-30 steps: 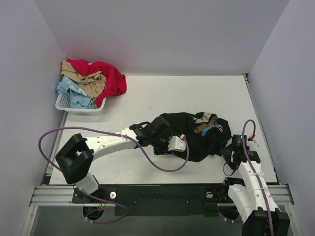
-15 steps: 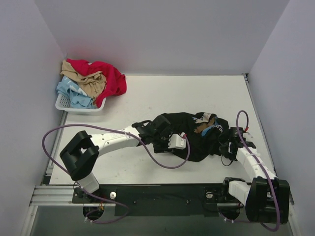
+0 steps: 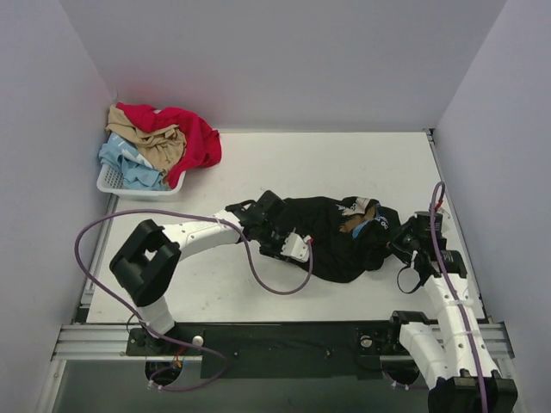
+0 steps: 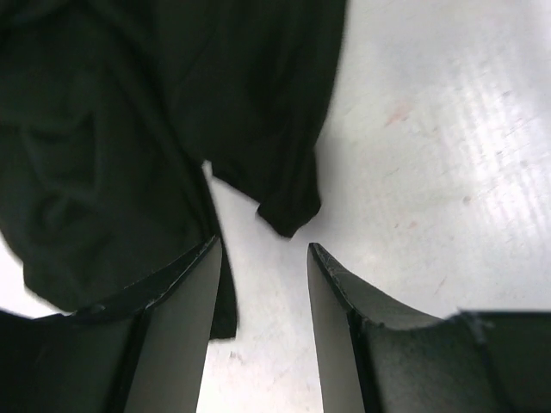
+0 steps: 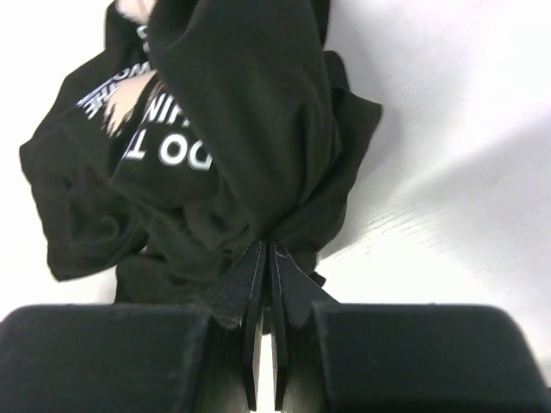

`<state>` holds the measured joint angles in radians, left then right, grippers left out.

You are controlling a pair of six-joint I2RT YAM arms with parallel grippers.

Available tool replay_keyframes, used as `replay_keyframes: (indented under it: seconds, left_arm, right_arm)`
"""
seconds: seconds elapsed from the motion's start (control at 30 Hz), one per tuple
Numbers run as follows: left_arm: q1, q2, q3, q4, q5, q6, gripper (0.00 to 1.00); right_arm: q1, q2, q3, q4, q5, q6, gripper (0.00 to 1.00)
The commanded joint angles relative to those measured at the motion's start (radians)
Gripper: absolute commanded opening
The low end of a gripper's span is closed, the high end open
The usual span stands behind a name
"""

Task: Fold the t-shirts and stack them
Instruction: Flatten out the tshirt

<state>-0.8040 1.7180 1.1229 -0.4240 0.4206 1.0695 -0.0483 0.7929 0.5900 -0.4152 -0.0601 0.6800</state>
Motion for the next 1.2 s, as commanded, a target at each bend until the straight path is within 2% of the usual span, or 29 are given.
replay_keyframes:
  seconds: [0.0,0.17,0.33,0.57,0.77,0.93,0.97,1.03,1.07,1.17]
  left_arm:
    - [-0.072,0.066,0.092,-0.131,0.103,0.156,0.55]
    - [-0.106,0.152,0.205,-0.125,0.063,0.026,0.54]
    - [-0.133,0.216,0.279,-0.183,0.003,0.001,0.52]
    - [-0.1,0.198,0.235,-0.242,-0.039,0.115,0.51]
    - [-0.1,0.204,0.196,-0.227,-0.029,0.158,0.5]
    - [-0.1,0.235,0.23,-0.243,-0.023,0.161,0.4]
    - [-0.1,0.242,0.233,-0.243,-0.028,0.159,0.35]
    - [-0.1,0.246,0.241,-0.245,-0.046,0.142,0.09]
    - [-0.1,0.242,0.241,-0.222,-0.077,0.103,0.0]
    - [-0.072,0.159,0.252,-0.154,-0.181,-0.066,0.0]
  right_arm:
    - [0.042,-0.032,0.08,-0.12,-0.026,-0.043,0.0]
    - [0.136,-0.05,0.151,-0.155,-0.001,-0.036,0.0]
    - [0.153,-0.073,0.25,-0.195,-0.012,-0.036,0.0]
    - [0.157,-0.083,0.382,-0.244,-0.018,-0.05,0.0]
    - [0.168,-0.092,0.399,-0.252,-0.02,-0.045,0.0]
    - [0.168,-0.101,0.415,-0.266,0.003,-0.072,0.0]
    - [0.166,-0.101,0.419,-0.275,0.009,-0.08,0.0]
    - [0.166,-0.101,0.445,-0.283,0.028,-0.097,0.0]
    - [0.166,-0.101,0.476,-0.286,0.031,-0.111,0.0]
    - [0.166,-0.096,0.568,-0.313,0.057,-0.14,0.0]
